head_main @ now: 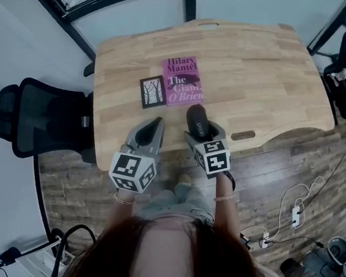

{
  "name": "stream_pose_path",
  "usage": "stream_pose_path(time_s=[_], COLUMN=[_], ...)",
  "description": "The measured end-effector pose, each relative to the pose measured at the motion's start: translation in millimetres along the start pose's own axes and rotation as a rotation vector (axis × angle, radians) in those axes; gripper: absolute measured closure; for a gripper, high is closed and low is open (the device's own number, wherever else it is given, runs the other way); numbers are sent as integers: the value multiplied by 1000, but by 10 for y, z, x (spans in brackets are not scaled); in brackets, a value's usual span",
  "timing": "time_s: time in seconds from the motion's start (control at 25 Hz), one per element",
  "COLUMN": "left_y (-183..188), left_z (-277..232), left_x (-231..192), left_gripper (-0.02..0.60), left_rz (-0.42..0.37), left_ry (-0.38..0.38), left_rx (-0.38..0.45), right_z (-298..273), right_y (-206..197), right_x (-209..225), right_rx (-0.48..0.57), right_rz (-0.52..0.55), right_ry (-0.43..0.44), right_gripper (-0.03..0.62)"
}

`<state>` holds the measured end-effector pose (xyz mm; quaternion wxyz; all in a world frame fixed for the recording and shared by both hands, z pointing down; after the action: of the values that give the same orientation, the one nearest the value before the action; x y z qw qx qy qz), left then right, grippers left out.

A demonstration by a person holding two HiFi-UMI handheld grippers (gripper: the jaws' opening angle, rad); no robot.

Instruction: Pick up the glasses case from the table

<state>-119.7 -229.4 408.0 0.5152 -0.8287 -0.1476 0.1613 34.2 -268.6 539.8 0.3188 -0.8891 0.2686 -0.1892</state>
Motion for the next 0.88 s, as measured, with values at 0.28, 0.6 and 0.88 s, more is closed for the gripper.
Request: stream_pose_path(time_s=[0.28,0.6,0.88], left_y=[-9,21,72], left_z=[170,391,610], left_x=[-5,38,81], left_gripper=[572,572,572], left_rz=[-11,-28,-47], left_ry=[-3,-9,-15], left_rx=[19,44,76], right_z=[125,364,602], right_y=[21,89,165], right_x=[-128,-326,-475], right_rx=[27,71,118], right_rz=[7,25,39], right_ry=[-21,-49,-77], right_gripper=[221,221,222])
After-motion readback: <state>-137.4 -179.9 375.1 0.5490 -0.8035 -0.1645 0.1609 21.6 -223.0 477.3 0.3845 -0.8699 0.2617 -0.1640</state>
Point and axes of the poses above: the fingertips, and each gripper's own axes: z backward along the fingers, x to its right, y out of its top, the point moved 6 cm from there along z, backward along the fingers, and after that the axes turned 12 degrees about -x, right-handed, at the moved point
